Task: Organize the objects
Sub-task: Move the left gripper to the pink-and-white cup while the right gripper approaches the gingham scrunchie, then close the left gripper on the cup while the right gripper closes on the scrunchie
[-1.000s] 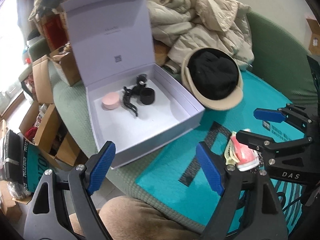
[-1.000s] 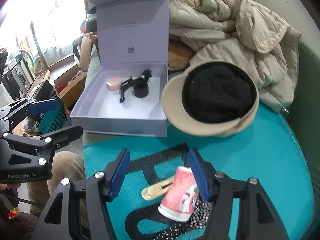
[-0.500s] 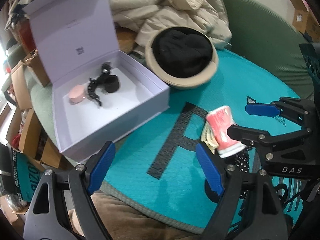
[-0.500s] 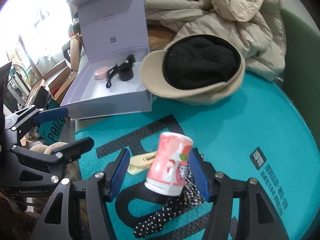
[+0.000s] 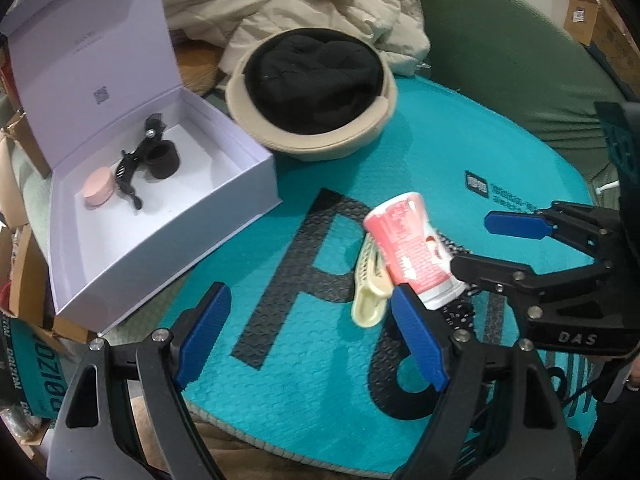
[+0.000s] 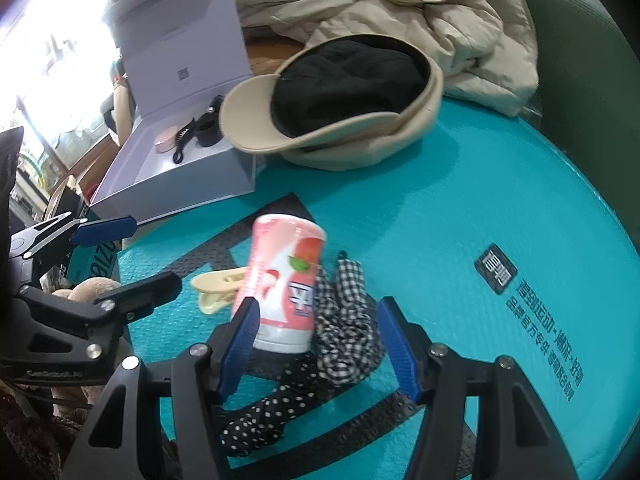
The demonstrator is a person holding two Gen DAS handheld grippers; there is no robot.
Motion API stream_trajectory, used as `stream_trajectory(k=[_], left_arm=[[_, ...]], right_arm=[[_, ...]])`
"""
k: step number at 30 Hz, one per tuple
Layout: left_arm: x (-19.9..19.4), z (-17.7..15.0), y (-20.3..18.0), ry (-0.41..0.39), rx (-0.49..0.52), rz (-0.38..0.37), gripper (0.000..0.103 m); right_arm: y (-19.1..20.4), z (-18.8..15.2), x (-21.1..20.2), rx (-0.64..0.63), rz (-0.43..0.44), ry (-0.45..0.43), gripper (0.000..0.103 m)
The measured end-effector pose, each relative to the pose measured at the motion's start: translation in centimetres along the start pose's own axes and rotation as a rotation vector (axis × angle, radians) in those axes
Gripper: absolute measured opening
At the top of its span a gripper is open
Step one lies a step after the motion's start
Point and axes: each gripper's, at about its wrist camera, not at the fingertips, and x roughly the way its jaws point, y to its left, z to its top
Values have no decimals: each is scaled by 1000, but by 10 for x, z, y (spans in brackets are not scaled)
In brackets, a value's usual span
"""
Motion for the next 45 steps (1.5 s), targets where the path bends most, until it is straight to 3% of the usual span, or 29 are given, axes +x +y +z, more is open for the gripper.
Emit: stream_trajectory(k=[9,18,23,30,35,38,40,45], left_arm=[[11,9,-16,10,23,-37,82],[23,18,-37,5,74,-79,82],[34,23,-43,18,80,-96,82],[49,29,-49,34,84,-119,82],[61,32,-56,60,99,-130,82],[68,35,-57,73,93,-138,74],[70,35,-57,82,80,-165,60],[66,35,-59,63,75,-172,49]], right_arm=[[-20,-6,7,35,-11,17,62],[-26,-13,18,41,39,53,61],[-27,-17,24,35,71,69,48],[-24,-18,33,12,79,82,42],[-24,-18,34,29,95,74,32],[-27,-17,29,45,81,49,28],[-29,-17,26,51,75,41,27],[-39,-21,16,71,44,27,27]])
